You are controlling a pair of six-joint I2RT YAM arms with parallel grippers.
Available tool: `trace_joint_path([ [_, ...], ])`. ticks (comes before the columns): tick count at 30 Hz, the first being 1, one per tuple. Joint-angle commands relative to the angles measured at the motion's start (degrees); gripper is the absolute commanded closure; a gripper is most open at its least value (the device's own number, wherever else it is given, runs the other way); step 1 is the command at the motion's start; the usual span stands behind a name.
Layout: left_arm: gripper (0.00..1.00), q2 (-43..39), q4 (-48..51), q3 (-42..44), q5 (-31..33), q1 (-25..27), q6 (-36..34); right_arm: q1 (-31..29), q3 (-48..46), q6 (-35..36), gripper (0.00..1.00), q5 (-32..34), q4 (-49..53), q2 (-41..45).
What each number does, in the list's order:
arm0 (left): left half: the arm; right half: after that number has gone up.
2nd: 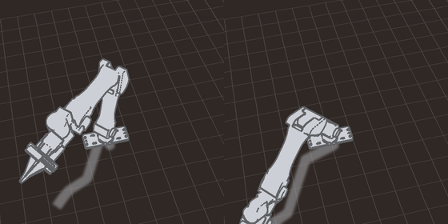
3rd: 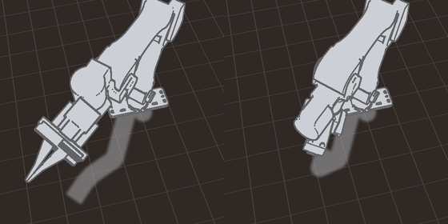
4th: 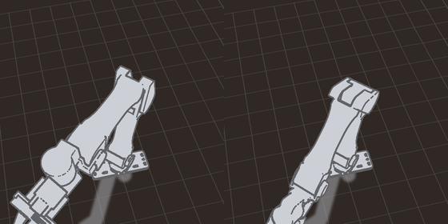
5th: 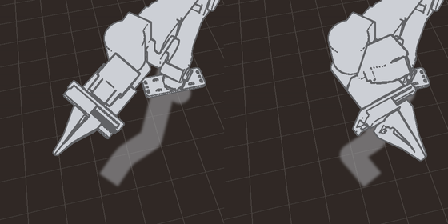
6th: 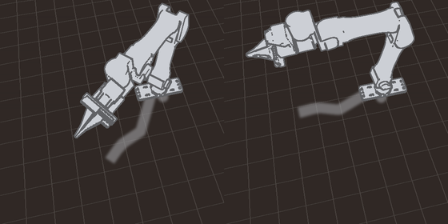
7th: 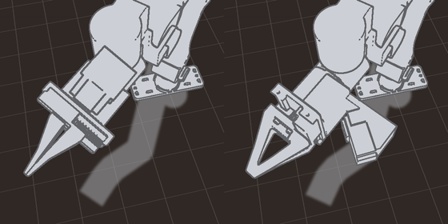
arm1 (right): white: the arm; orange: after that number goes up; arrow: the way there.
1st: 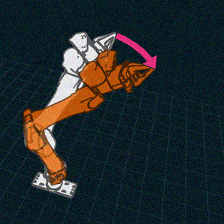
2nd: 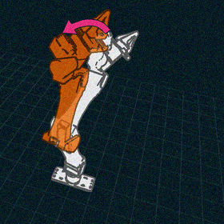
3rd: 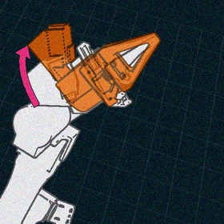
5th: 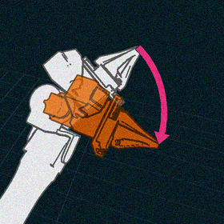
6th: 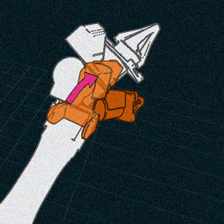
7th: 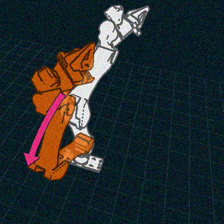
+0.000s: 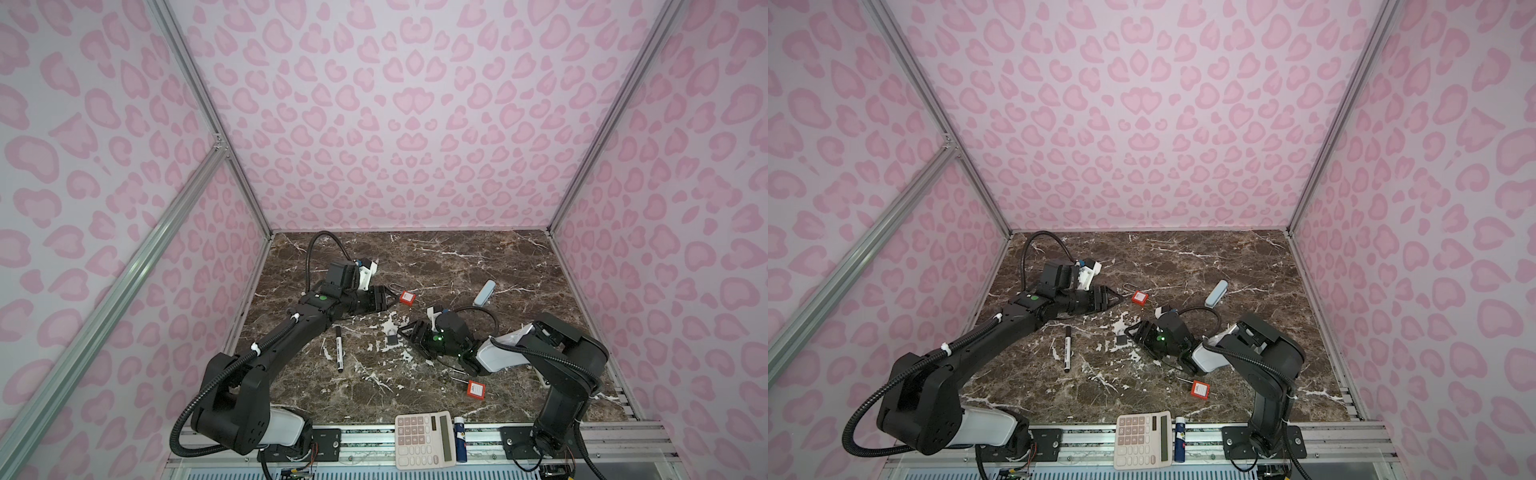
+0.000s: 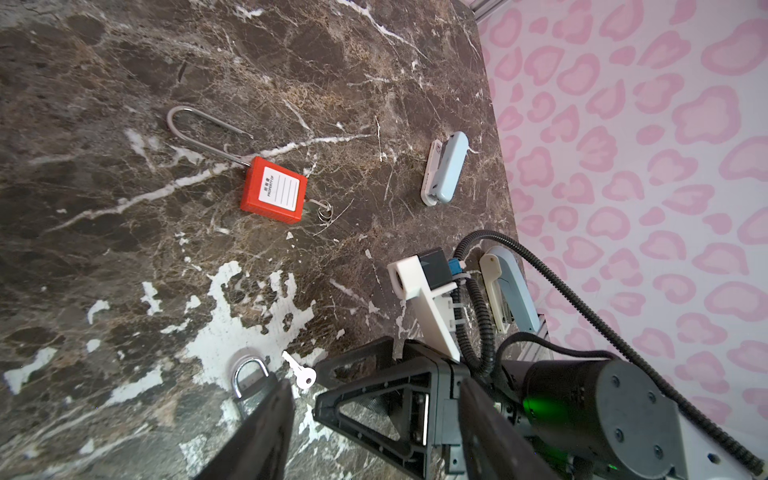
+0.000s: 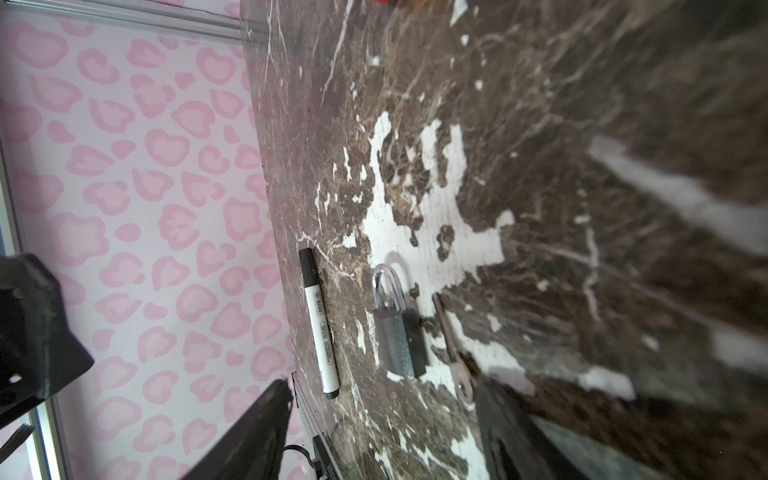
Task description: Lock with the key
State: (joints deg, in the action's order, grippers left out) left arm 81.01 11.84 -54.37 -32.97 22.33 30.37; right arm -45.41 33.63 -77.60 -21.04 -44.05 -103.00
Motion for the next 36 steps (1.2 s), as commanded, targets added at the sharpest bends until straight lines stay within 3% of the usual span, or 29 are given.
trace_joint_path([
  [1, 0.36, -0.6, -1.5, 0.2, -0.5, -0.1, 0.0, 0.0, -0.4, -0.2, 0.27, 0.8, -0.6, -0.2],
  [13, 0.36, -0.8, -1.2, 0.1, -0.4, -0.1, -0.1, -0.1, 0.8, -1.0, 0.27, -1.5, -3.4, -2.9],
  [27, 0.35, -1.2, -1.2, 0.2, -0.4, -0.1, 0.0, 1.2, -2.1, 0.9, 0.28, 1.2, -1.2, 2.1],
  [31, 0.35, -1.5, -1.0, 0.5, -0.3, -0.3, 0.0, 3.7, 0.8, 9.7, 0.29, -1.4, 8.7, 5.4],
  [36, 0.35, -1.5, -1.7, 1.2, 0.1, -0.8, 0.5, 5.0, 10.2, 30.4, 0.30, 1.6, 33.2, 10.5],
])
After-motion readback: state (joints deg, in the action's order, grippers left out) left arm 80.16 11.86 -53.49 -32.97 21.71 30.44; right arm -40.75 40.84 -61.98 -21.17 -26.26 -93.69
